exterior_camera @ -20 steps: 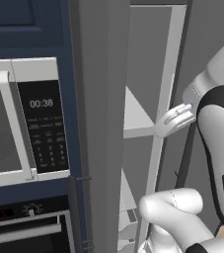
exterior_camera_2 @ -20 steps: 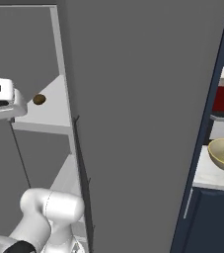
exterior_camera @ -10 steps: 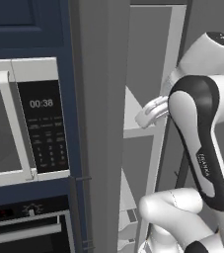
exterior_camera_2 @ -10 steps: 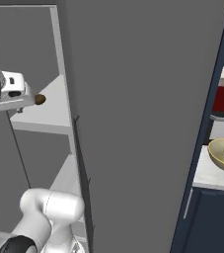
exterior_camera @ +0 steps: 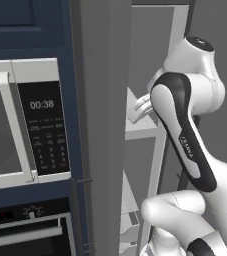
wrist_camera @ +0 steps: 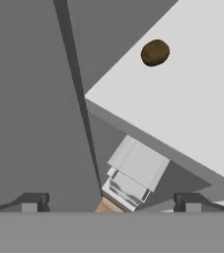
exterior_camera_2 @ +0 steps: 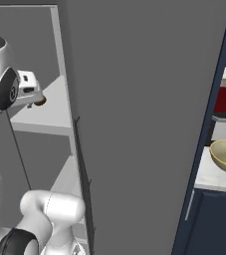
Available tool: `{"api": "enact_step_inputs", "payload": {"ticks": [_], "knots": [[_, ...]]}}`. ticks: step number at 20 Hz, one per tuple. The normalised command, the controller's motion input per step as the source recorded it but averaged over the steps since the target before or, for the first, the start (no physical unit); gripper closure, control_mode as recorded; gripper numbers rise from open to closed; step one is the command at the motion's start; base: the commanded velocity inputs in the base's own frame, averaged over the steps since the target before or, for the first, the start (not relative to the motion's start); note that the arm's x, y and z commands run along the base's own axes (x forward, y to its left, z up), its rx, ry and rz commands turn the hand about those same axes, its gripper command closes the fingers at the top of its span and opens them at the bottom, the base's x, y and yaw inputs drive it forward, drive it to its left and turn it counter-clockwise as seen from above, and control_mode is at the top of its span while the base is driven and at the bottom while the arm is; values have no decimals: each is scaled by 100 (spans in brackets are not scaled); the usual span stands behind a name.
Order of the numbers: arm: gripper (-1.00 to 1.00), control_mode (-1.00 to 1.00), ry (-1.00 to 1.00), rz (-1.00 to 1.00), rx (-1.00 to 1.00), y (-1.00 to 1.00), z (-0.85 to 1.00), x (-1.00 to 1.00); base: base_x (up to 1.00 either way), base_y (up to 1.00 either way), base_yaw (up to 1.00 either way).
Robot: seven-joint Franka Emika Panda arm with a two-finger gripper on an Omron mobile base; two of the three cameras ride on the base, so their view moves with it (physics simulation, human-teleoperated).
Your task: Take the pear, fish, and kiwi from the freezer and place them in the bowl on the counter.
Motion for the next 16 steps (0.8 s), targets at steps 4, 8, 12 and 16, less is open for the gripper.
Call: {"api": "enact_step_inputs", "payload": {"ticks": [4, 8, 12, 16], "knots": [[-100, -100, 0, 7, 0, 21, -11, 54, 0, 0, 0], [-100, -100, 0, 9, 0, 6, -11, 49, 0, 0, 0], [-100, -100, 0, 10, 0, 4, -11, 47, 0, 0, 0], [-100, -100, 0, 10, 0, 12, -17, 42, 0, 0, 0]]}}
